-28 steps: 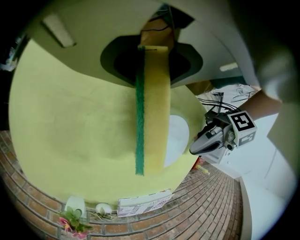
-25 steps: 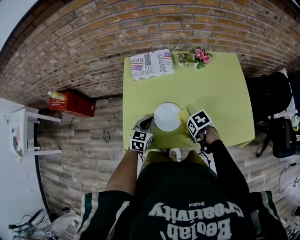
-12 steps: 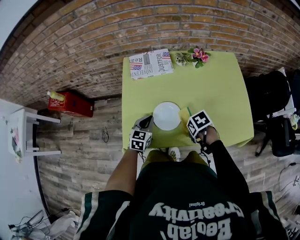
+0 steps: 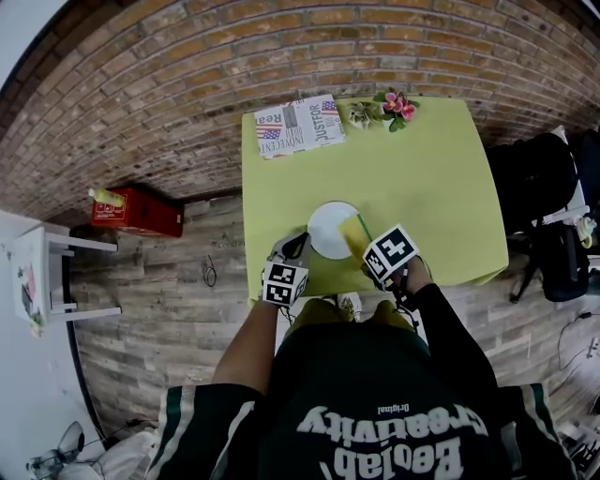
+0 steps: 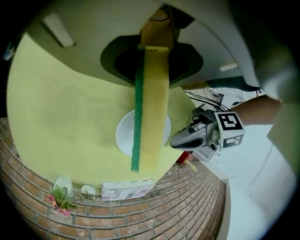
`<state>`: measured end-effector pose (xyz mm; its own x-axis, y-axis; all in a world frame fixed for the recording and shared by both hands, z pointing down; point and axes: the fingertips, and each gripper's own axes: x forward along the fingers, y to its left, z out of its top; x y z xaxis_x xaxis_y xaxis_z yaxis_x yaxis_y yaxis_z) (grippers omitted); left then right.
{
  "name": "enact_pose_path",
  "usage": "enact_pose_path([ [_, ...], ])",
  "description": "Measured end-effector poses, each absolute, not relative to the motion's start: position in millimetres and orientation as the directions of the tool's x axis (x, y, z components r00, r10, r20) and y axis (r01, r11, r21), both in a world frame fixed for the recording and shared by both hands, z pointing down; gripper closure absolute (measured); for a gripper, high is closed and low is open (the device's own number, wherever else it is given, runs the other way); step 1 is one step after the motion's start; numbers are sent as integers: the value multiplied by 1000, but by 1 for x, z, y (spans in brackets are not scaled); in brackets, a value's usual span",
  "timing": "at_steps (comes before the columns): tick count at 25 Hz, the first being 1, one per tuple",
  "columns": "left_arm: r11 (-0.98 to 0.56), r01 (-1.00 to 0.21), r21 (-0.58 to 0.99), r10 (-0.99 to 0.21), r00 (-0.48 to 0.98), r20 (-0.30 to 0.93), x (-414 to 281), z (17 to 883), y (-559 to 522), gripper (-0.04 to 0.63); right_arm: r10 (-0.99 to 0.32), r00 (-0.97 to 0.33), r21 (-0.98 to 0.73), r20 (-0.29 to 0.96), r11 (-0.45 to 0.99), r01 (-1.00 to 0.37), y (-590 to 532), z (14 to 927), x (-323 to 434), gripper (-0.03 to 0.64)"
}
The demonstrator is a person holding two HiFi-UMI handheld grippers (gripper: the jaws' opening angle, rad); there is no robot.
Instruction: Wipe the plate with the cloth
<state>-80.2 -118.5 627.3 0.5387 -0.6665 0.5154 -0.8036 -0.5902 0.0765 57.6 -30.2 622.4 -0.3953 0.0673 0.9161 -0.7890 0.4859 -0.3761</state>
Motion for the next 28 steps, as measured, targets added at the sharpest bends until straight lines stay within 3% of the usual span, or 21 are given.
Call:
enact_pose_path([
  [15,-637,-763,107,-592,574,566,-82,635,-101,588,139,-356,-377,924,470,-798,-1,630,-3,479],
  [28,-656,-746,118,-594,606,530,-81,627,-103,588,138,-342,-368,930,414,-833,5,641,-7,480],
])
